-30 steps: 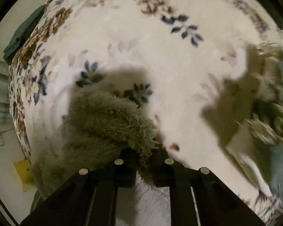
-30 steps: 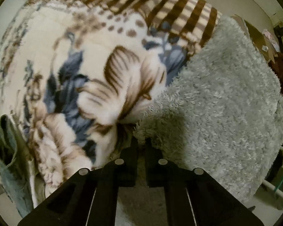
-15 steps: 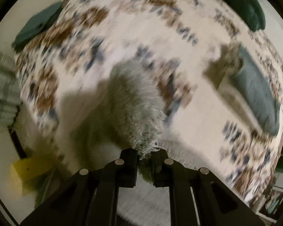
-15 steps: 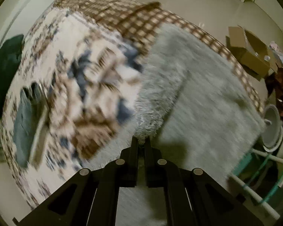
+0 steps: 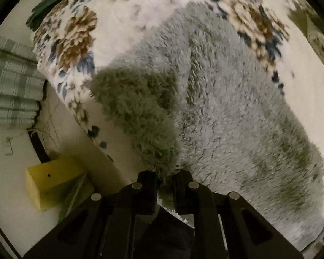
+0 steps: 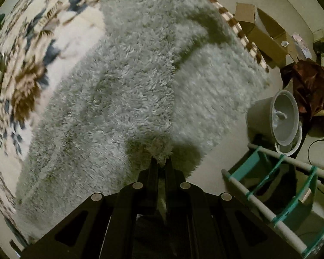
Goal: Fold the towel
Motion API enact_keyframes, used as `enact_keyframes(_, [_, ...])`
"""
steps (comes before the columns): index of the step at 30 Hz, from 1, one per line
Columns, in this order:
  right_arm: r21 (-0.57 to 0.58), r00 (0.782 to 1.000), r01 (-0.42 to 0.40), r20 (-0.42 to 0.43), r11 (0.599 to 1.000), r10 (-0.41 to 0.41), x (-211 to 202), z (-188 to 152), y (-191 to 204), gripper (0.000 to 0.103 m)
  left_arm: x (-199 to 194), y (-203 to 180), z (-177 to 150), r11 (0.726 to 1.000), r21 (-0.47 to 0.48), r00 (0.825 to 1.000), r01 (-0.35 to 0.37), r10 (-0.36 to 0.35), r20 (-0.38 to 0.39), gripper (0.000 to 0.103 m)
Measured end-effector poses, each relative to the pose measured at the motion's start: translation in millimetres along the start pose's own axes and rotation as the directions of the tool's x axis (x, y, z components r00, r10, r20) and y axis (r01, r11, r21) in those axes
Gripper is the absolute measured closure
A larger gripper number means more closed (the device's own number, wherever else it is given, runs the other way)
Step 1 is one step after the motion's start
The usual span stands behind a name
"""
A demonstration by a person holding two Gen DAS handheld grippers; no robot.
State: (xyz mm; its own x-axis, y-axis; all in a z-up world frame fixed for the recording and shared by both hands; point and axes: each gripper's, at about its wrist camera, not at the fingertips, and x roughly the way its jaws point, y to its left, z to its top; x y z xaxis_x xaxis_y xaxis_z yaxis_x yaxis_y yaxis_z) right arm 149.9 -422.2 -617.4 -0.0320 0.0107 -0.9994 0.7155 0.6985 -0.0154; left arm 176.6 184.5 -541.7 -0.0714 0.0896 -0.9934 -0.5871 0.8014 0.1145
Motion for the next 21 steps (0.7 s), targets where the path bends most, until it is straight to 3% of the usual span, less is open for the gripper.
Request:
enact_keyframes(4, [-0.038, 0.99, -0.013, -0.141, 0.999, 0.007, 26.1, 1.1, -3.5, 0.093, -8.6, 1.9, -4.5, 0.999, 0.007, 0.999, 0.031, -0.031, 0.01, 0.087])
enact_keyframes(5, [-0.031, 0.987, -0.025, -0.16, 0.999, 0.02, 26.4, 1.5, -6.9, 0.086, -14.1, 1.9, -6.1, 0.999, 0.005, 0.999, 0.038, -0.038, 0.019, 0.085])
enact_keyframes(6, [-0.016, 0.986, -0.06, -0.157, 0.998, 0.057, 19.9, 2.4, -13.4, 0.069, -20.7, 2.1, -6.6, 0.999, 0.003, 0.999, 0.038, -0.038, 0.03, 0.077])
enact_keyframes(8, [0.0, 0.99, -0.097, -0.1, 0.995, 0.096, 4.0, 4.9, -16.7, 0.046, -33.9, 1.5, -8.1, 0.998, -0.001, 0.996, 0.056, -0.055, 0.073, 0.064])
enact_keyframes(10, [-0.004, 0.992, -0.122, 0.0, 0.992, 0.122, -18.8, 13.4, -21.3, 0.038, -42.3, -2.2, -7.3, 0.999, 0.004, 0.993, 0.035, -0.035, 0.111, 0.03])
enact_keyframes(12, [-0.008, 0.986, -0.133, 0.102, 0.991, 0.133, -31.4, 29.9, -22.2, 0.019, -46.5, -7.8, -6.9, 1.0, 0.007, 0.989, 0.025, -0.026, 0.143, 0.028])
enact_keyframes(14, [-0.005, 0.98, -0.115, 0.164, 0.993, 0.114, -33.1, 53.1, -19.7, 0.014, -43.4, -14.5, -7.1, 1.0, 0.009, 0.99, 0.022, -0.023, 0.141, 0.028])
enact_keyframes(16, [-0.016, 0.981, -0.099, 0.168, 0.995, 0.1, -16.0, 78.0, -12.5, 0.014, -41.1, -17.6, -7.4, 1.0, 0.017, 0.99, 0.022, -0.024, 0.138, 0.028])
enact_keyframes(17, [-0.012, 0.982, -0.096, 0.165, 0.995, 0.096, -15.1, 88.4, -5.0, 0.024, -40.6, -22.2, -9.4, 1.0, 0.028, 0.99, 0.013, -0.016, 0.139, 0.028])
enact_keyframes(18, [0.006, 0.98, -0.101, 0.173, 0.995, 0.098, -11.1, 94.6, -12.3, 0.066, -41.4, -26.3, -11.0, 0.999, 0.04, 0.99, 0.009, -0.014, 0.14, 0.028])
enact_keyframes(19, [0.063, 0.979, -0.103, 0.183, 0.993, 0.09, -8.9, 96.6, -28.6, 0.084, -42.0, -28.7, -12.5, 0.999, 0.051, 0.989, 0.01, -0.017, 0.146, 0.028])
enact_keyframes(21, [0.218, 0.977, -0.12, 0.2, 0.968, 0.076, -10.8, 93.6, -78.5, 0.087, -41.6, -34.5, -17.5, 0.997, 0.074, 0.988, 0.0, -0.011, 0.156, 0.028])
